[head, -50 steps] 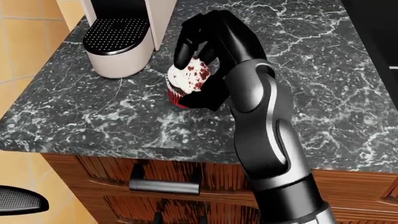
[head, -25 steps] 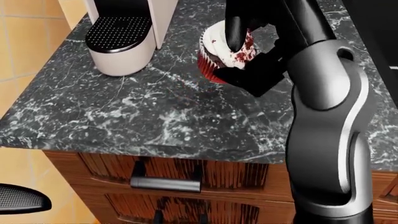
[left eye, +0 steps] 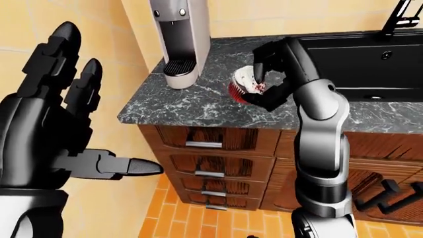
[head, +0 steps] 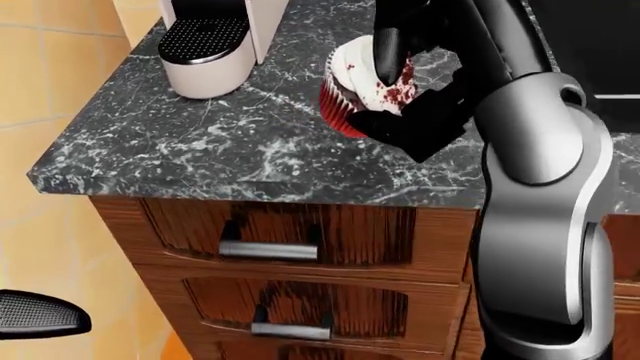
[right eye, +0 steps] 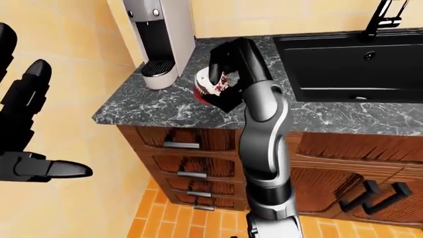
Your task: Pick up the bowl with cake and place it on the tray. Pick up the cupcake and place it on the tray.
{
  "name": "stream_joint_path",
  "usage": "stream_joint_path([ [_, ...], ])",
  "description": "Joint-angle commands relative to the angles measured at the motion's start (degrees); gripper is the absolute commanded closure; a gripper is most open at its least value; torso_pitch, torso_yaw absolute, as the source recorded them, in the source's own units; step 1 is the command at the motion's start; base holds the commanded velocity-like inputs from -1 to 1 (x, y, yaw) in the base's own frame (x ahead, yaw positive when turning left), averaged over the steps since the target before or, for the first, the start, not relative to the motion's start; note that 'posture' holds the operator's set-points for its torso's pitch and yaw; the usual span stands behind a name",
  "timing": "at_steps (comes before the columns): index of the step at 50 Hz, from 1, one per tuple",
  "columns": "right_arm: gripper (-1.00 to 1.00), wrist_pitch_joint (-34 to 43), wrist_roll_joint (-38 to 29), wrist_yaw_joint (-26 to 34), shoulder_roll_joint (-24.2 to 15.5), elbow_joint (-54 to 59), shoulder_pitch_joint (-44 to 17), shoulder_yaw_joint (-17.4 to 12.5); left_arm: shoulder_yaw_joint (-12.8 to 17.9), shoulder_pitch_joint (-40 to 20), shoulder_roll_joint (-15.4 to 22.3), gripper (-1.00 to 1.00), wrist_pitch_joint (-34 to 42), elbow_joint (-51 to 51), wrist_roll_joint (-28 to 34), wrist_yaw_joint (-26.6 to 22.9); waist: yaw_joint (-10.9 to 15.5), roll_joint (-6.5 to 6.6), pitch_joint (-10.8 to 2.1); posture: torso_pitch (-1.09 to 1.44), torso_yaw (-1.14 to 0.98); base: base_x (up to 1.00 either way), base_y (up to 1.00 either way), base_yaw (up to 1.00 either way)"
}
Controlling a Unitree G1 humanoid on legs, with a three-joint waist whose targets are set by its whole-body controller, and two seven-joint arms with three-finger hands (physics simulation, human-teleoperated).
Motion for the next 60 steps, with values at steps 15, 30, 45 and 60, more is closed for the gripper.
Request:
stream_joint_path([
  [15,1.00,0.38,-0.42,-0.87,-0.36,-3.20,-0.98,-0.42,0.24,0.30,-0.72,-1.00,-2.01,-0.45,3.61,-1.63,2.04,-4.29,-0.09,0.00,0.00,-0.71,-0.92,0.00],
  [30,1.00,-0.35,0.52,-1.73,-0.48,-2.89,-0.59,-0.98,-1.36,-0.36,-1.55,-1.00,-1.58,-0.45,5.08,-1.89,1.90,-0.06,0.25,0.00,0.00,-0.38,-1.00,0.00],
  [45,1.00,0.62,2.97,-3.34,-0.59,-3.34,-0.38,-1.01,-8.68,-2.34,-4.00,-1.00,-0.72,-0.45,10.74,-2.27,2.68,1.48,1.63,0.00,0.00,-0.17,-1.00,0.00],
  [60,1.00,0.92,4.51,-4.83,-1.16,-3.28,-1.17,-1.22,-12.51,-5.52,-6.28,-1.00,2.30,-0.45,12.96,-2.44,1.24,-4.76,0.02,0.00,0.00,-0.12,-1.00,0.00],
])
